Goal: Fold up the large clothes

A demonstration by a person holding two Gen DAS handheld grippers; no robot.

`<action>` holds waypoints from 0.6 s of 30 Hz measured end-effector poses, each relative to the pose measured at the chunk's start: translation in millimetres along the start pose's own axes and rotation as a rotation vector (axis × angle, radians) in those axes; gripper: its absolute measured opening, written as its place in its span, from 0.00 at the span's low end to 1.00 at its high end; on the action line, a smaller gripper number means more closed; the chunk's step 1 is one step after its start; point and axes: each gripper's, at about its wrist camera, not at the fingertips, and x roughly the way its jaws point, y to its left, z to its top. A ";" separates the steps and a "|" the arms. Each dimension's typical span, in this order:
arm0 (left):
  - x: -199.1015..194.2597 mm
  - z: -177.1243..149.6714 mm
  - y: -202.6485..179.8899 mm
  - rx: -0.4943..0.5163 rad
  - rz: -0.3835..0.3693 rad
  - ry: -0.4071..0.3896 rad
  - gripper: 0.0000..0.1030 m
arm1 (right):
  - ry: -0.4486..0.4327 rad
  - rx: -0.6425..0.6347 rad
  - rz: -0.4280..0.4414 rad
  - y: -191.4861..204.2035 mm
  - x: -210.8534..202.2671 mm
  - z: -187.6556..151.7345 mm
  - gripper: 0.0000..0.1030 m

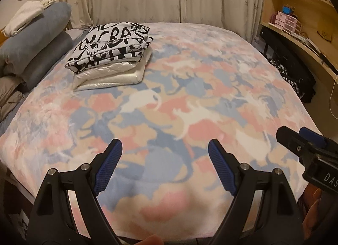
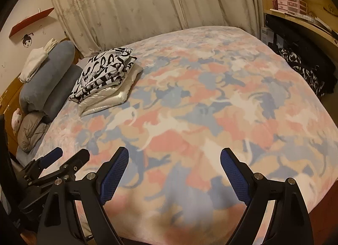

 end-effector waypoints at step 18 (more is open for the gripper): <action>-22.8 0.8 -8.3 0.012 0.017 -0.044 0.80 | -0.026 -0.026 -0.014 10.8 -14.4 -8.9 0.87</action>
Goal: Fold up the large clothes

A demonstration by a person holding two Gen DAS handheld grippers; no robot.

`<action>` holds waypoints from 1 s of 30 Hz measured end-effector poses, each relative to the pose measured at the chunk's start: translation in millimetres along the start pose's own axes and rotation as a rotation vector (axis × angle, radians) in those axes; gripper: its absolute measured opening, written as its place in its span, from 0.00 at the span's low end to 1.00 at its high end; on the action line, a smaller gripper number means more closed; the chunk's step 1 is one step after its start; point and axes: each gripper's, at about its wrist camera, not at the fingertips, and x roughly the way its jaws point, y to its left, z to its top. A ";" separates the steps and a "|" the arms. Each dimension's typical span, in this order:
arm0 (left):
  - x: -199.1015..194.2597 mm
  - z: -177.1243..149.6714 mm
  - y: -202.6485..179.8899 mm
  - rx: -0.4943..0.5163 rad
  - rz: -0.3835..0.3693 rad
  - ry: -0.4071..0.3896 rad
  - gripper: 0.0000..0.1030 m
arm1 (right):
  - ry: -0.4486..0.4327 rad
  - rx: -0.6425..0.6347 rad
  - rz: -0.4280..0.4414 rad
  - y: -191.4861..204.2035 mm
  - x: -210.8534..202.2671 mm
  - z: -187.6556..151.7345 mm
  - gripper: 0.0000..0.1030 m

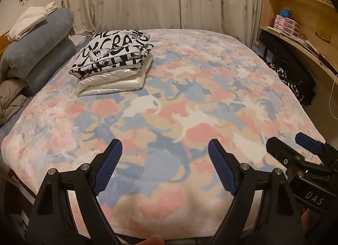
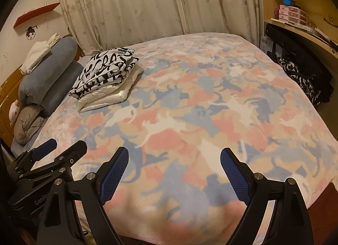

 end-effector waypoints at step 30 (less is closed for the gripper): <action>-3.6 -6.5 -2.7 -0.011 0.017 0.022 0.80 | 0.008 -0.019 0.016 -9.9 -0.9 -7.3 0.87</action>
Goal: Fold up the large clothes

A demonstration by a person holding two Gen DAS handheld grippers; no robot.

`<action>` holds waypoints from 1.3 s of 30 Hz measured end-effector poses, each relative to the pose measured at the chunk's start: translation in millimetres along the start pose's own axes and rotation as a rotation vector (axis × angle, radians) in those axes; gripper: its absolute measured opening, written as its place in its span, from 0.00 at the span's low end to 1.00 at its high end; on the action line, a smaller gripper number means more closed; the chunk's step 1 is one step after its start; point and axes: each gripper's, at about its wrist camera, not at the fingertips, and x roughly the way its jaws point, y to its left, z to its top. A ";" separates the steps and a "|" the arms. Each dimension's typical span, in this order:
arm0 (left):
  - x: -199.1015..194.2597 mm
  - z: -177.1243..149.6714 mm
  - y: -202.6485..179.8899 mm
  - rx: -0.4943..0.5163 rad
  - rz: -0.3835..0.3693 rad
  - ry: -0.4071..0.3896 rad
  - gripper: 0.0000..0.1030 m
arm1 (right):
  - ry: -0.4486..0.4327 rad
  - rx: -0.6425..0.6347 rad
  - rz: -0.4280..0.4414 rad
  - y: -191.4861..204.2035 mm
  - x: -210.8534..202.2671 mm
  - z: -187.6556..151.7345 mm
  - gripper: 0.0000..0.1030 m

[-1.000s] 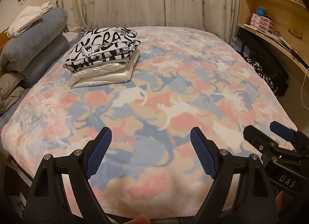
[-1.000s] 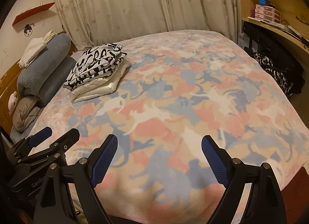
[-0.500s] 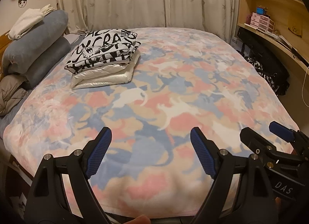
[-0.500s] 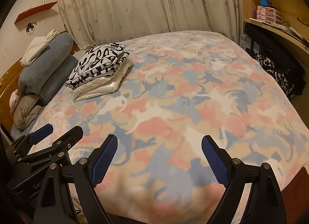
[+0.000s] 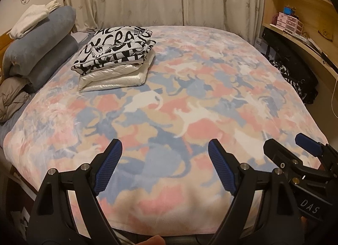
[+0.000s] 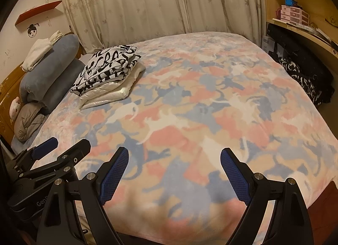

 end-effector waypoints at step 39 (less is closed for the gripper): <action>11.8 -6.8 0.0 0.002 0.000 0.024 0.80 | 0.011 -0.006 0.002 -4.1 4.3 -3.6 0.87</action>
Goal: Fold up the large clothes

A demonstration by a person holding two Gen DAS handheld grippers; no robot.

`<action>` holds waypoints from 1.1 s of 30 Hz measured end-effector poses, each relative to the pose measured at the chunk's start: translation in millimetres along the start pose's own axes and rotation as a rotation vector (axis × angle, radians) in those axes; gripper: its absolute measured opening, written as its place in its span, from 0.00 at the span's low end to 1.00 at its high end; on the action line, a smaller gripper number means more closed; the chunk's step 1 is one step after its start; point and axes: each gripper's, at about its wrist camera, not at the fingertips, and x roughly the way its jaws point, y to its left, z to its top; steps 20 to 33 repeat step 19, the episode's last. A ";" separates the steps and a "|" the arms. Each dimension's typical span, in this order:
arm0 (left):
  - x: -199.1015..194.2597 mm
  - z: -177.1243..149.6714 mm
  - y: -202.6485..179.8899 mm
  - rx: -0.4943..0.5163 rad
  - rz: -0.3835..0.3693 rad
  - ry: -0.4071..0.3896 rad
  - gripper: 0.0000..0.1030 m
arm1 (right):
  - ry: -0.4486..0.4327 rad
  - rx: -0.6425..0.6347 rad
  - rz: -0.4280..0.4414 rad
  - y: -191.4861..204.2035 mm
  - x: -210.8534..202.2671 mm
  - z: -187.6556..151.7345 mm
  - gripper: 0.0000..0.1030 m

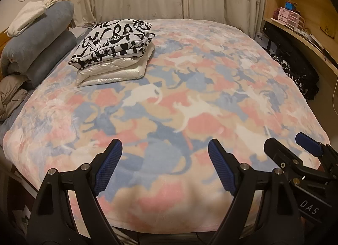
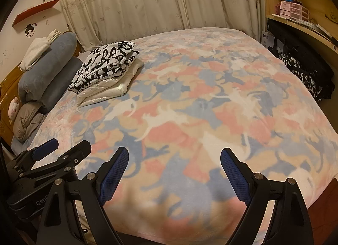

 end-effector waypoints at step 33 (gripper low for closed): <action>1.2 0.9 0.6 0.001 -0.002 0.006 0.80 | 0.003 0.001 -0.002 1.6 -0.2 1.3 0.87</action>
